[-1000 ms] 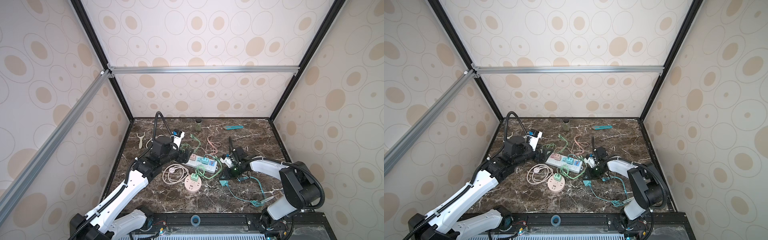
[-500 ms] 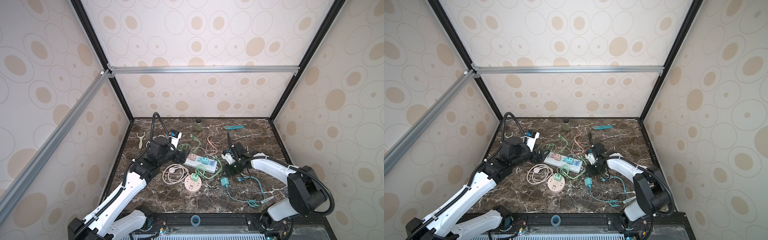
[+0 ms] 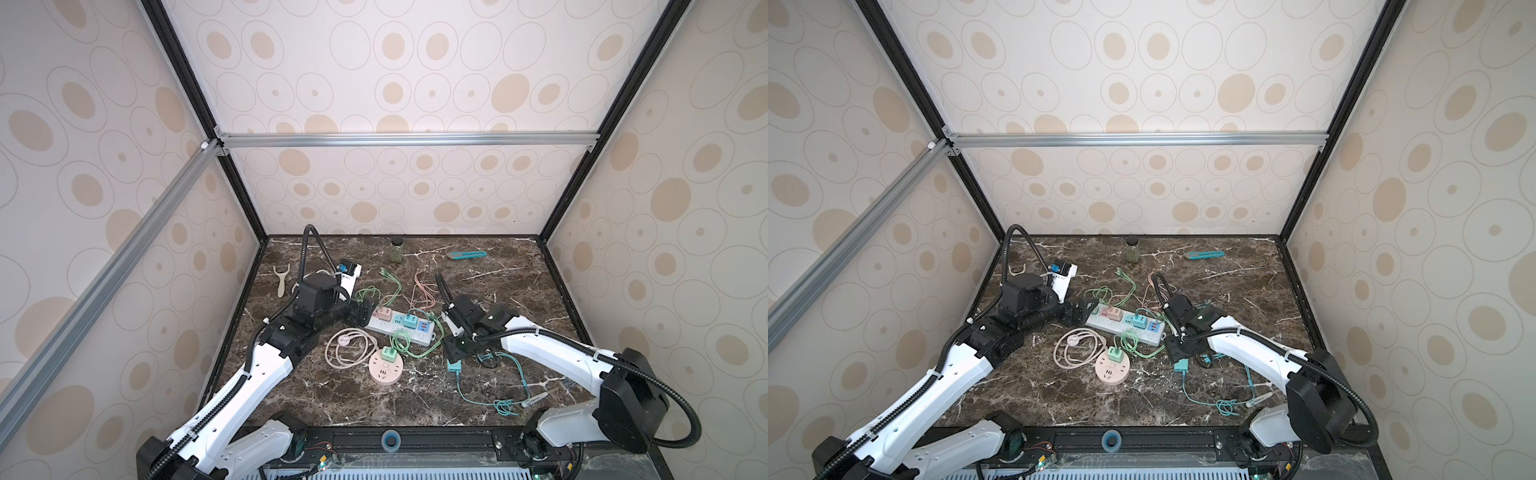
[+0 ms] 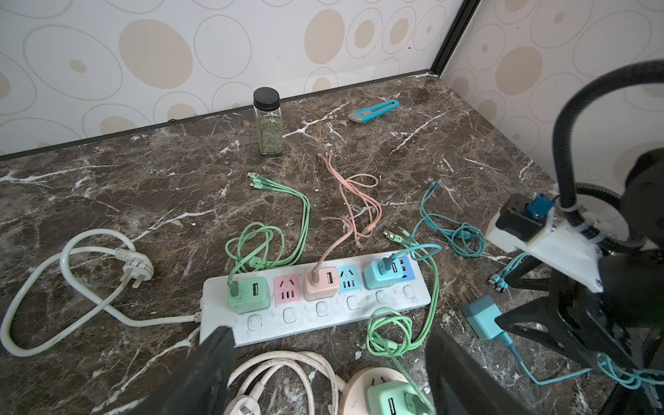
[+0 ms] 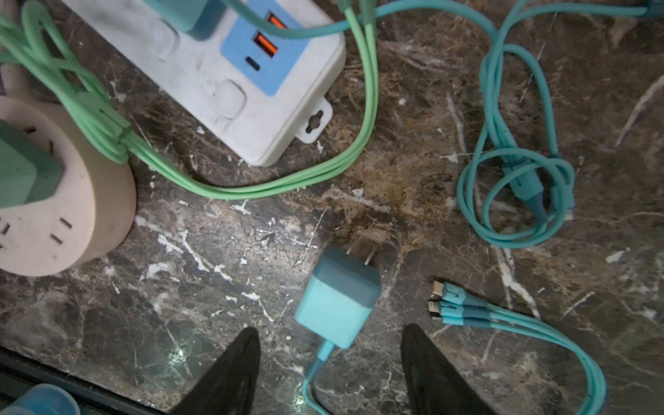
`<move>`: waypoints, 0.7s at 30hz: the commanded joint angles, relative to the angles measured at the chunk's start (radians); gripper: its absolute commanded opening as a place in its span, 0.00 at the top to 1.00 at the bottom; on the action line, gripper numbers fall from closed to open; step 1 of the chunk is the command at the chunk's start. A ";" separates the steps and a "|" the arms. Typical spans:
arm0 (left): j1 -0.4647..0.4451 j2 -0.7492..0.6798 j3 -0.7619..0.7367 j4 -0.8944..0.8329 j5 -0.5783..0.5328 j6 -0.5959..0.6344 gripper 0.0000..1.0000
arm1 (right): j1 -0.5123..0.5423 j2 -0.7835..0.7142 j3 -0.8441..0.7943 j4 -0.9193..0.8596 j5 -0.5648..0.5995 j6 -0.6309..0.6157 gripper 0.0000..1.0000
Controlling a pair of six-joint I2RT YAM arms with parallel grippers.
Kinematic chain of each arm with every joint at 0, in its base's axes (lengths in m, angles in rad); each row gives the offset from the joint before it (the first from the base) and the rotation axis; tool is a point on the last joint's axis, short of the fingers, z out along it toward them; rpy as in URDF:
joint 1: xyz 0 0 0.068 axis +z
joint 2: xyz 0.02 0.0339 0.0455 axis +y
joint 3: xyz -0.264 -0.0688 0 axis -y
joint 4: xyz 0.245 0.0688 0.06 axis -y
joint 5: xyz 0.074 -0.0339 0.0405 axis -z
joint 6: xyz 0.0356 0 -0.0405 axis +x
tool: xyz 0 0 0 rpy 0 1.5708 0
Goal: Insert the plug
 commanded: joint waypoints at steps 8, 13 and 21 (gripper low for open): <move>0.020 -0.022 0.001 -0.026 0.017 0.031 0.16 | 0.075 -0.005 -0.100 0.075 0.135 0.309 0.31; 0.022 -0.021 -0.008 -0.018 0.030 0.028 0.16 | 0.075 -0.006 -0.161 0.149 0.113 0.360 0.30; 0.026 -0.008 -0.005 -0.012 0.037 0.028 0.16 | 0.077 0.011 -0.226 0.234 0.103 0.440 0.30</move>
